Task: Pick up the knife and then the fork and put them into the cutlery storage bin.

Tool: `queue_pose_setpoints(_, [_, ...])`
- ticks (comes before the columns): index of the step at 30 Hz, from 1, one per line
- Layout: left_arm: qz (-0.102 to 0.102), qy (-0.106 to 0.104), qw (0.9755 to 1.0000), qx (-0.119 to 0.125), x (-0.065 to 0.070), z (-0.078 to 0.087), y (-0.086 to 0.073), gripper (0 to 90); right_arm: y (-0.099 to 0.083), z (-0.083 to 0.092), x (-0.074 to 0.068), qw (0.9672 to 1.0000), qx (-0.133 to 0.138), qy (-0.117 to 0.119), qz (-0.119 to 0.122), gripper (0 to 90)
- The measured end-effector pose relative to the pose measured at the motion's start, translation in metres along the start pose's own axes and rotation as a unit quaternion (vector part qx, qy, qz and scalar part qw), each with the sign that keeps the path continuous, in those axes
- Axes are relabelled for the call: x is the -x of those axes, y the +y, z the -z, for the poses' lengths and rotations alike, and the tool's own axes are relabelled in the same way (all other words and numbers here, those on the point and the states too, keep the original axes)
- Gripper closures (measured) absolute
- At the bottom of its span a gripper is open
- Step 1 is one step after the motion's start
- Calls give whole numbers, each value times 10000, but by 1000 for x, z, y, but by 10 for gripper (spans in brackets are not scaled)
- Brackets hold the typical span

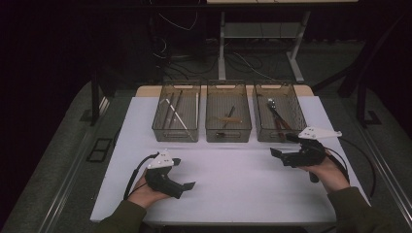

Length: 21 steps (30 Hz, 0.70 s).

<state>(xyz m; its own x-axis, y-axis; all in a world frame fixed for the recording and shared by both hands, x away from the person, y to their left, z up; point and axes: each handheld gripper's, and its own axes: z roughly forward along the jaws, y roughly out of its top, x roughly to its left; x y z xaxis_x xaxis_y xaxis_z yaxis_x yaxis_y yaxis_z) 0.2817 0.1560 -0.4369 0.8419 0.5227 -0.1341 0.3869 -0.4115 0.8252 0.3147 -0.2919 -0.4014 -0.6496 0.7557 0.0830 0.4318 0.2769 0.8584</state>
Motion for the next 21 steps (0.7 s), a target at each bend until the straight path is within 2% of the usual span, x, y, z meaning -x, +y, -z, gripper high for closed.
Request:
queue_pose_setpoints(8, [-5, -2, 10000, 7, 1, 0, 0, 0, -20, 7, -9, 10000, 49, 81, 20, 147])
queue_pose_setpoints(11, [8, -7, 10000, 15, 1, 1, 0, 0, -27, 9, -13, 9999, 89, 91, -55, 147])
queue_pose_setpoints(21, [11, -10, 10000, 49, 2, 1, 0, 0, -48, 17, -23, 9998, 25, 181, -90, 147])
